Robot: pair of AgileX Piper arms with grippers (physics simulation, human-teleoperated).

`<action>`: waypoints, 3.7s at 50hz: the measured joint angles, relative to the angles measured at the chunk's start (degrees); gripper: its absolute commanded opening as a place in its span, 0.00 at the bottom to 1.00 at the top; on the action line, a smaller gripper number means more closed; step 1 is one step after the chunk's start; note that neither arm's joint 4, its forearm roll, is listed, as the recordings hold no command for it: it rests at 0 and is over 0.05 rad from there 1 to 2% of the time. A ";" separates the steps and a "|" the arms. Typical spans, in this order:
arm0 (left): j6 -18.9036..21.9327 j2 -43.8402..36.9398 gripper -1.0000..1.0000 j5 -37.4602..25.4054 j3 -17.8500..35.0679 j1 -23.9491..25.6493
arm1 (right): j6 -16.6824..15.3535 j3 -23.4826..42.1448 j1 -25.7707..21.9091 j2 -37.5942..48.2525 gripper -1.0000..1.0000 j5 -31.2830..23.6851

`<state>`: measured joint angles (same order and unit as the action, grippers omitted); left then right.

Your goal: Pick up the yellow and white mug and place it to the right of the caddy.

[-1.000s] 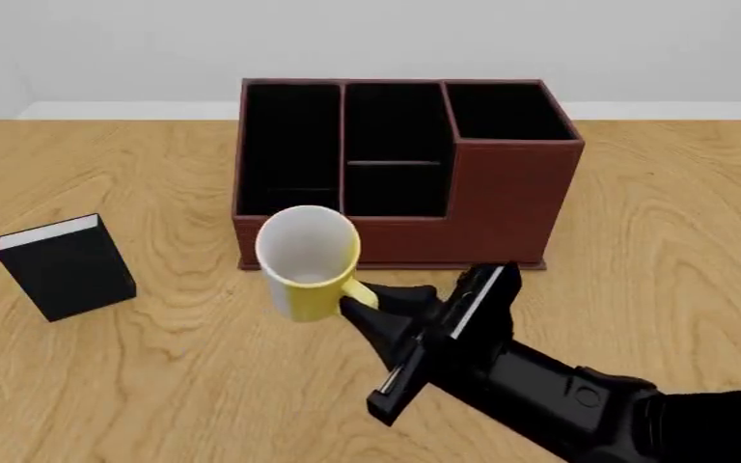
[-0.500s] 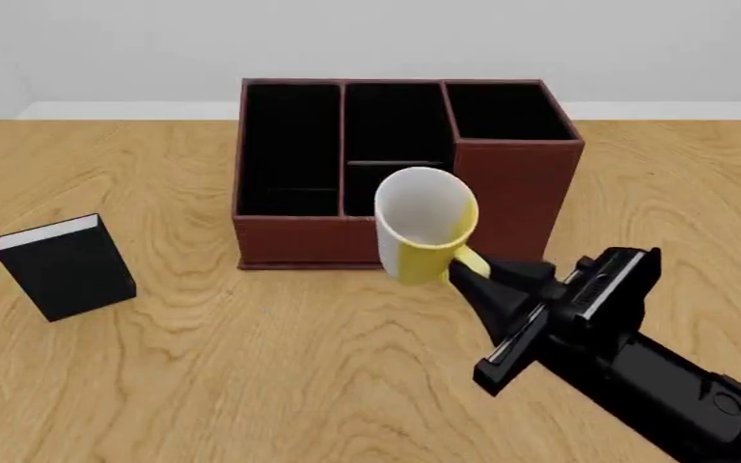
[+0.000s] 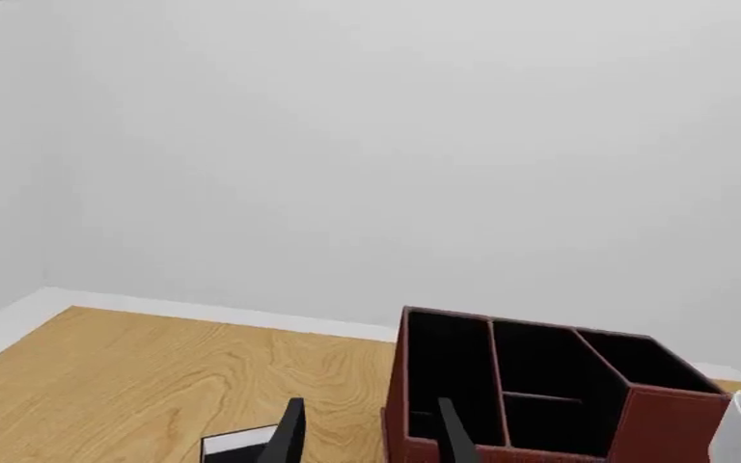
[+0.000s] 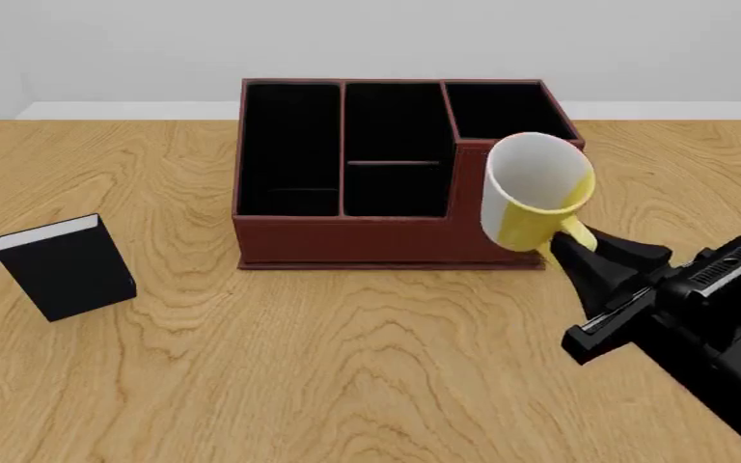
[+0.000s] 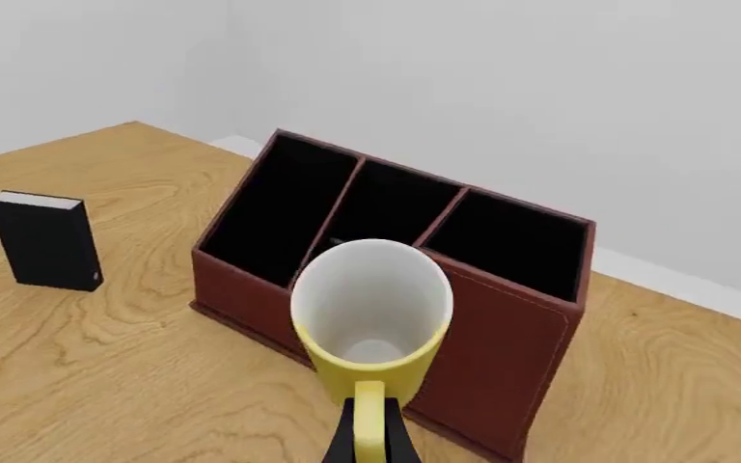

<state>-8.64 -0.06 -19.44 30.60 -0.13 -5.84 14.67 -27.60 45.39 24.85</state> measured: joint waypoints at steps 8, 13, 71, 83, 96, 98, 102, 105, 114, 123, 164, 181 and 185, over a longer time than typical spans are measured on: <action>0.38 0.00 1.00 -0.16 0.33 0.29 | -0.86 0.75 5.83 -3.53 0.00 -3.53; 0.60 0.01 1.00 -0.32 0.62 0.38 | -1.41 1.23 9.13 -5.43 0.00 -5.47; 2.79 0.00 1.00 0.60 -1.77 1.26 | -0.25 6.46 32.89 27.26 0.00 18.04; 2.83 0.00 1.00 0.66 -1.79 1.23 | 0.42 5.15 31.54 30.67 0.00 21.23; 2.85 0.01 1.00 0.43 -1.46 1.33 | 1.06 5.04 30.73 34.93 0.00 24.08; 2.86 0.01 1.00 0.44 -1.47 1.35 | 1.10 5.34 30.75 35.88 0.00 24.46; 2.87 0.01 1.00 0.47 -1.54 1.40 | 1.18 6.14 30.77 37.73 0.00 24.97; 2.90 0.01 1.00 0.53 -1.63 1.43 | 1.25 6.82 30.92 39.02 0.00 25.23; 2.97 0.01 1.00 0.60 -1.77 1.45 | 1.44 8.31 31.33 43.70 0.00 27.02; 3.11 0.01 1.00 0.68 -1.95 1.52 | 1.43 10.10 31.84 47.46 0.00 27.82; 3.89 -0.01 1.00 1.58 -3.57 1.84 | 0.50 17.64 33.22 61.13 0.00 29.44; 4.02 0.00 1.00 1.65 -3.65 2.07 | 0.14 18.50 33.72 65.42 0.00 30.89; 4.04 0.01 1.00 1.64 -3.61 2.07 | 0.11 18.69 33.77 66.21 0.00 31.18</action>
<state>-4.60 -0.06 -17.80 26.99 1.94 -5.73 33.36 6.17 111.60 56.03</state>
